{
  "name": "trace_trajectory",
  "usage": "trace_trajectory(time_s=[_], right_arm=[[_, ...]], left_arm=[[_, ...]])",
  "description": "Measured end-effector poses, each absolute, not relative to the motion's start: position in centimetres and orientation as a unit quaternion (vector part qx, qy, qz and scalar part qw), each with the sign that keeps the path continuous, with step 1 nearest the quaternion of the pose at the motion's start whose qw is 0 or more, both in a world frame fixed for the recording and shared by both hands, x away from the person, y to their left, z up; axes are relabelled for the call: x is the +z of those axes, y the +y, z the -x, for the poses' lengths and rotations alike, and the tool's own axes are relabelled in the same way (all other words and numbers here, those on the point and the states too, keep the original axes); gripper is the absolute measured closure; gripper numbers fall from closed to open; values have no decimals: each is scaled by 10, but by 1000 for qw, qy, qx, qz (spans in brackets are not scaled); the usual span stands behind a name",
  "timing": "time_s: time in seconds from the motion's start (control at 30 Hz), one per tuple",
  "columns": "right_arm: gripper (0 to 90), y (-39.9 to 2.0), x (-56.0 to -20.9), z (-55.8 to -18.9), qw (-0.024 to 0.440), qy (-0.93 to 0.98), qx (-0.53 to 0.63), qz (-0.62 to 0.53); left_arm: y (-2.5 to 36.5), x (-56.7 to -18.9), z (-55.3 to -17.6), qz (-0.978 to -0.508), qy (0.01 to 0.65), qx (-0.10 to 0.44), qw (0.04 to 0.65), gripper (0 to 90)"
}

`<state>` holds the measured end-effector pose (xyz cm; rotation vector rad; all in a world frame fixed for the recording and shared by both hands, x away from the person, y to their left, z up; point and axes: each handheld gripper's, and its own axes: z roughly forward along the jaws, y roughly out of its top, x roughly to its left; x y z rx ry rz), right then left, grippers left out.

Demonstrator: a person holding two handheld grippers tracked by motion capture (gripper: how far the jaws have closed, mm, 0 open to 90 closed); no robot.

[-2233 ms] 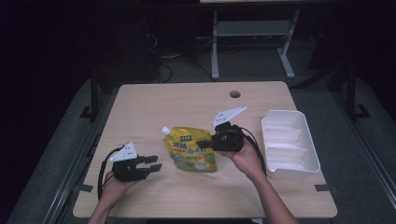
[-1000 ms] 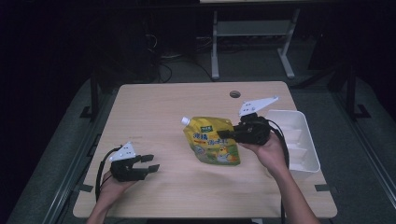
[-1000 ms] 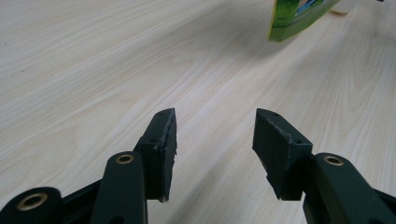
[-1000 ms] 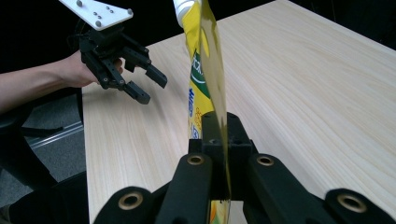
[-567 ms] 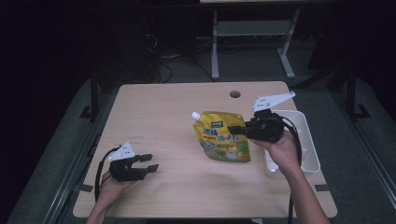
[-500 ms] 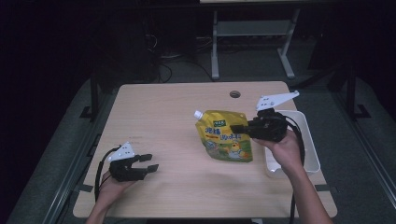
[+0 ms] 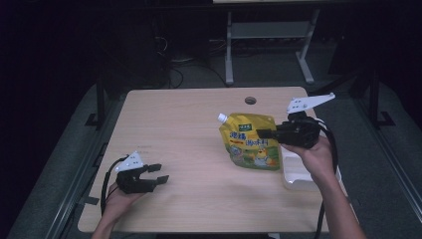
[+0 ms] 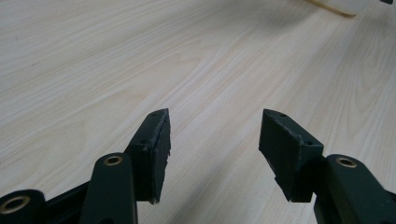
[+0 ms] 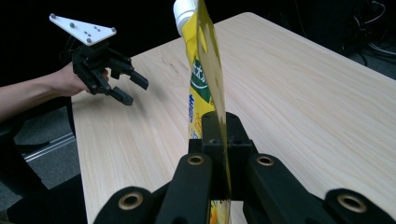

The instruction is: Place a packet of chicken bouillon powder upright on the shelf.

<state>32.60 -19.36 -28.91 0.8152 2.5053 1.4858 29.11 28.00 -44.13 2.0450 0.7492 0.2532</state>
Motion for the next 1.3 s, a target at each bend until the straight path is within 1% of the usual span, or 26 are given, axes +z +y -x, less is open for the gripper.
trace_trajectory(time_s=[0.53, 1.3], right_arm=[[898, -218, -279, -321, 73, 818, 496, -283], [898, -270, -273, -307, 98, 799, 500, -320]], left_arm=[[281, -442, -291, -829, 307, 103, 456, 420], [284, -442, -292, -828, 312, 104, 455, 398]])
